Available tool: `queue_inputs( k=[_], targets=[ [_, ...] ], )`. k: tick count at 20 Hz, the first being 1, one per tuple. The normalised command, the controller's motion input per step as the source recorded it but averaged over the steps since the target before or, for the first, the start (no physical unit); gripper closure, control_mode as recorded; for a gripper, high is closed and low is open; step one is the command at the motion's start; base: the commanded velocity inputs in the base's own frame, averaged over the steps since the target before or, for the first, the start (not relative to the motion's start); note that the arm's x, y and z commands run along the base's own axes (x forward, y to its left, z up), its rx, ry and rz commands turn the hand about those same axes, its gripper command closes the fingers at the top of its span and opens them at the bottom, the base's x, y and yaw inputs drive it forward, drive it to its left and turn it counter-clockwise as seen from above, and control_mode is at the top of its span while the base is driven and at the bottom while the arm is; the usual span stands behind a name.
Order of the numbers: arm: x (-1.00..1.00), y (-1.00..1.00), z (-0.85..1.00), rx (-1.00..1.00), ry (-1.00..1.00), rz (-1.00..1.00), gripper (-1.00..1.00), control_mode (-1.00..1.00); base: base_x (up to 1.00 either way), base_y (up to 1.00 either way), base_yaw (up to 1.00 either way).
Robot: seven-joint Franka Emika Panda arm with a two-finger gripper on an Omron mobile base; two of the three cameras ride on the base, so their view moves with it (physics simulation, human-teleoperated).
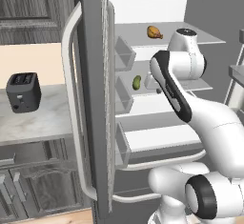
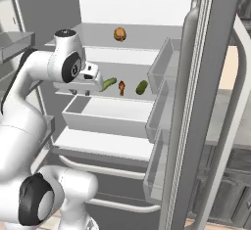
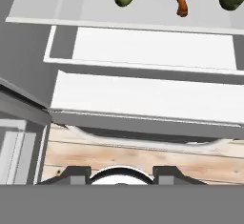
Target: Place one cucumber and one chicken drumstick in each tupperware on the nearby counter, to pack two identical lunches.
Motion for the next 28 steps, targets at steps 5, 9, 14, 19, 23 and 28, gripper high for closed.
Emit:
queue_inputs(
  k=[5,9,14,19,23,28],
  targets=[
    [-0.01,-0.04,0.17,-0.03,-0.17,0.0,-1.0,-1.0,0.0,0.0,0.0],
    [-0.58,-0.23,0.35,-0.05,-0.57,0.0,-1.0,-1.0,0.0,0.0,0.0],
    [-0.28,-0.21,0.45,0.0,-0.44,0.0,-1.0,-1.0,0.0,0.0,0.0],
    [-0.01,-0.14,0.66,0.01,-0.25,0.0,-1.0,-1.0,0.0,0.0,0.0],
    [0.01,-0.14,0.87,0.02,-0.14,0.0,-1.0,-1.0,0.0,0.0,0.0],
    [0.08,-0.13,0.66,0.0,-0.08,0.0,-1.0,-1.0,0.0,0.0,0.0]
  ],
)
